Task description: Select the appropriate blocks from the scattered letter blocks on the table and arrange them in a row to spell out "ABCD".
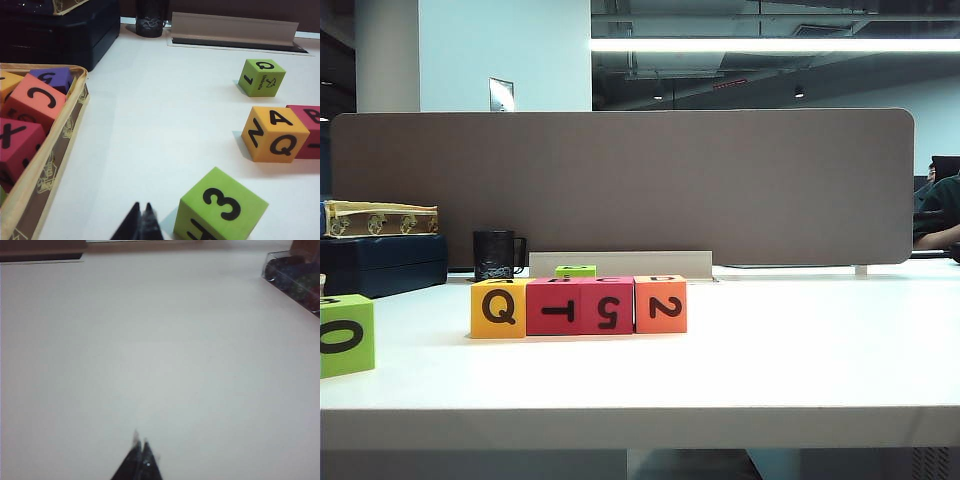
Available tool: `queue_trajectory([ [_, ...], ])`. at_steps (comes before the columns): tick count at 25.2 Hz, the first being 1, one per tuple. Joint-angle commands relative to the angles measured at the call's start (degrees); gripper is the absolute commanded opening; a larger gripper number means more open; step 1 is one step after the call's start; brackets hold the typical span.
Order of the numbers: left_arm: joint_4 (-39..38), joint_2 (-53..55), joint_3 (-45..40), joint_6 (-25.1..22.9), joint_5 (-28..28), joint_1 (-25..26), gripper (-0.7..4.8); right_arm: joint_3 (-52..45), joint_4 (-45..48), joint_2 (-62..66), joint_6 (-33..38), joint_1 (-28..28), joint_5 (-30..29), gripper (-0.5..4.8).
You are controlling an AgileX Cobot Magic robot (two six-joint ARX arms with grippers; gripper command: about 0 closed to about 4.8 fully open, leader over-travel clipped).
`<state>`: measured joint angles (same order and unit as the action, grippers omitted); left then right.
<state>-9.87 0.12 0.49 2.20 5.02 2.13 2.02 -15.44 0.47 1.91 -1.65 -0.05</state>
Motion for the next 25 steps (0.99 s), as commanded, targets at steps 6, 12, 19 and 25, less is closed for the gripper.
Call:
queue_trajectory([
  [6,-0.28,0.04,0.09,-0.04,0.20,0.00,-0.06,-0.11,0.35,-0.63,2.05,2.97,0.00,-0.01],
  [12,-0.28,0.04,0.09,-0.04,0.20,0.00,-0.06,-0.11,0.35,-0.63,-2.58,3.54,0.57,-0.01],
  [19,-0.28,0.04,0.09,-0.04,0.20,0.00,-0.06,-0.11,0.37,-0.63,-4.92,3.50,0.50,-0.01],
  [25,-0.28,0.04,0.09,-0.04,0.20,0.00,-0.06,-0.09,0.52,-0.63,-4.94,3.45,0.35,-0.01],
])
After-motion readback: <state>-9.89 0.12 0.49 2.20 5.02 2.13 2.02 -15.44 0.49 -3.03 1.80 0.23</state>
